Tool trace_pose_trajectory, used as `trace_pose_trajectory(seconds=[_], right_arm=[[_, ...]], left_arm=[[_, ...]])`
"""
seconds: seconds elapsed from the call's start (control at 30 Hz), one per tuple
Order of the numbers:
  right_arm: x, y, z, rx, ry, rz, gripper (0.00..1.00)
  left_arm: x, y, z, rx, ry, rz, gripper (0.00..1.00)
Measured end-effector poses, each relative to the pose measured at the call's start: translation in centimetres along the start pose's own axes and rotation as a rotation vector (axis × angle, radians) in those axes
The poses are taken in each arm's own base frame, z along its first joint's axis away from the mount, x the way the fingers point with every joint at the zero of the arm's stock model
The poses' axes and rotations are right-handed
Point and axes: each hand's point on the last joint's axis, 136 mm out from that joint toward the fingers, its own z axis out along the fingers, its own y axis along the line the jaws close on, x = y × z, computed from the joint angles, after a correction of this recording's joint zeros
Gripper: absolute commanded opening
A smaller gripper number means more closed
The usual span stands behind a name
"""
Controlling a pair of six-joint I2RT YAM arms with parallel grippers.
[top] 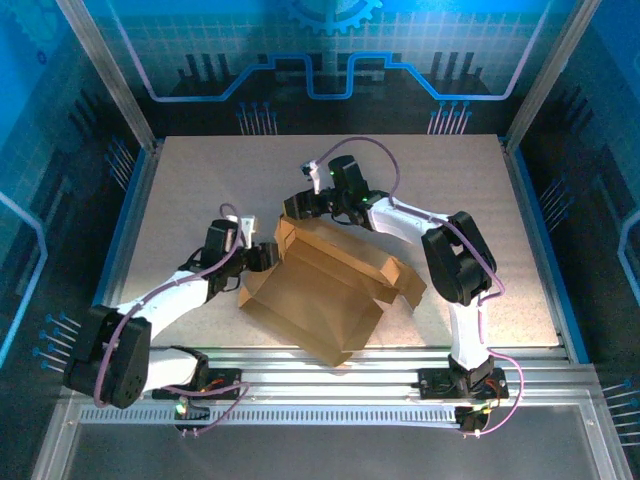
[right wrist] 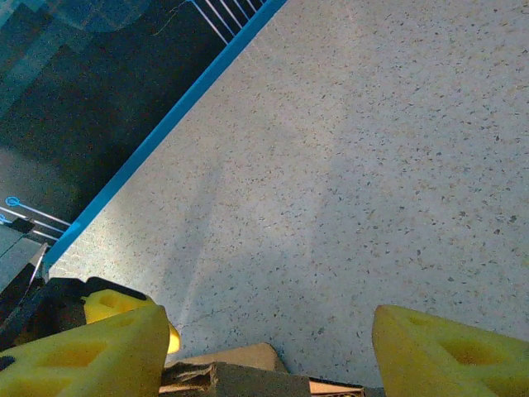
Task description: Fold the paper box
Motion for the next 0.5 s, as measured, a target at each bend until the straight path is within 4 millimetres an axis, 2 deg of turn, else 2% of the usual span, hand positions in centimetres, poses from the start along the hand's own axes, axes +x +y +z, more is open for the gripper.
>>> trace_pose_trajectory(seconds=[0.23, 0.5], right_arm=[[0.1, 0.1, 0.0, -0.007, 0.003, 0.000, 0.65], [0.2, 0.5, 0.0, -0.029, 0.011, 0.012, 0.62]], left_arm=[[-1.2, -1.7, 1.6, 0.057, -0.001, 0.075, 0.60], [-2.5, -2.8, 3.2, 0.069, -0.012, 0.129, 0.54]])
